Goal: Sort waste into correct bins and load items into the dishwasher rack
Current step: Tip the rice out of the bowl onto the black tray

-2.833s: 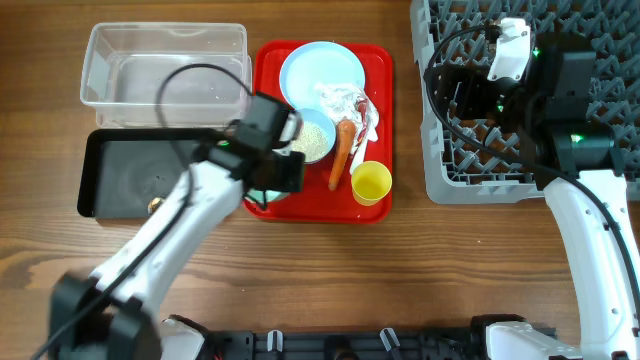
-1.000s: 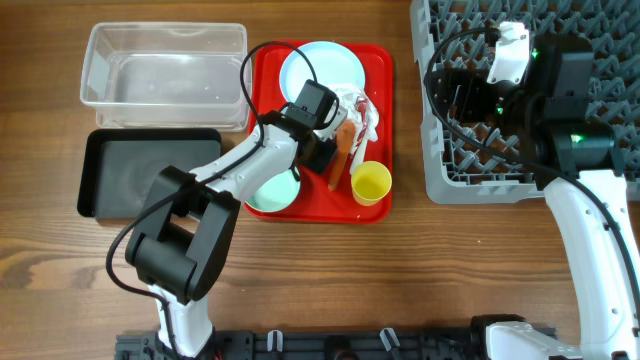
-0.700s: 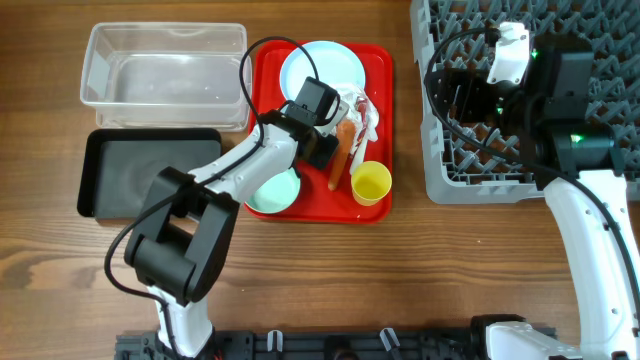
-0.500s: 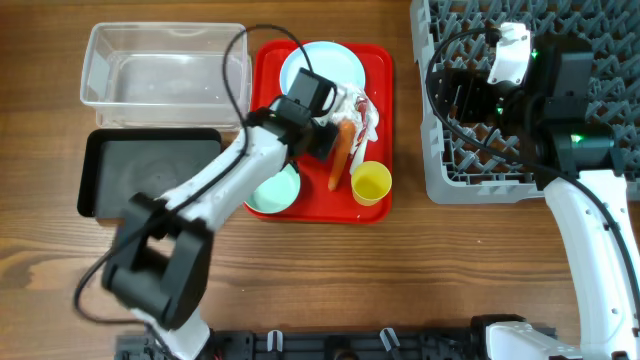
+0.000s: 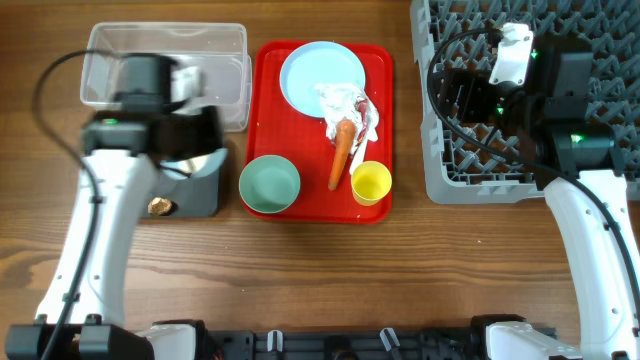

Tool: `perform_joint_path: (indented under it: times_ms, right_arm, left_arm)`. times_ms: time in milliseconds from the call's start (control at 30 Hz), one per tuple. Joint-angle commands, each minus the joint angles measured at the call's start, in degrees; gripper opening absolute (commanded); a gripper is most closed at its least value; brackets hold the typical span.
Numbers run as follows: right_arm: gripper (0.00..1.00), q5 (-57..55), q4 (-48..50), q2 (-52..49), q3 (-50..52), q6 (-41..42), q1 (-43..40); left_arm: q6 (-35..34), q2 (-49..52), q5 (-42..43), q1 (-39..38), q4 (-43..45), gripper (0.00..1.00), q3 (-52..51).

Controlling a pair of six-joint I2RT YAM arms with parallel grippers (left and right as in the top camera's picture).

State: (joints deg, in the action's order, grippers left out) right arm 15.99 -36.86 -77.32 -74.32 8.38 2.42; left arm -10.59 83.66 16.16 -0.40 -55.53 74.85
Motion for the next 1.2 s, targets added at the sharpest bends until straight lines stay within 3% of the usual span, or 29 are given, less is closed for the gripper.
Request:
perform_joint_path:
  times_ms: [0, 133, 333, 467, 667, 1167]
  right_arm:
    - [0.99, -0.76, -0.07, -0.15, -1.16, 0.57, -0.24]
    - [0.99, -0.90, -0.07, -0.15, -1.16, 0.55, -0.24]
    - [1.00, -1.01, -0.07, -0.15, -1.16, 0.57, -0.24]
    - [1.00, -0.98, 0.02, -0.15, -1.16, 0.57, -0.24]
    - [0.99, -1.01, -0.11, -0.15, -1.16, 0.55, -0.24]
    - [0.99, -0.96, -0.28, -0.15, -1.16, 0.57, -0.24]
  left_arm:
    - [6.91, 0.72, 14.99, 10.88, -3.61, 0.04, 0.09]
    - [13.97, 4.26, 25.62, 20.57, -5.64, 0.04, -0.17]
    - [21.68, 10.56, 36.96, 26.82, -4.13, 0.04, -1.90]
    - [22.23, 14.43, 43.06, 29.86, 0.20, 0.04, -1.90]
    - [22.75, 19.56, 44.33, 34.53, 0.87, 0.04, -2.49]
    - [26.91, 20.52, 63.87, 46.71, 0.70, 0.04, -9.07]
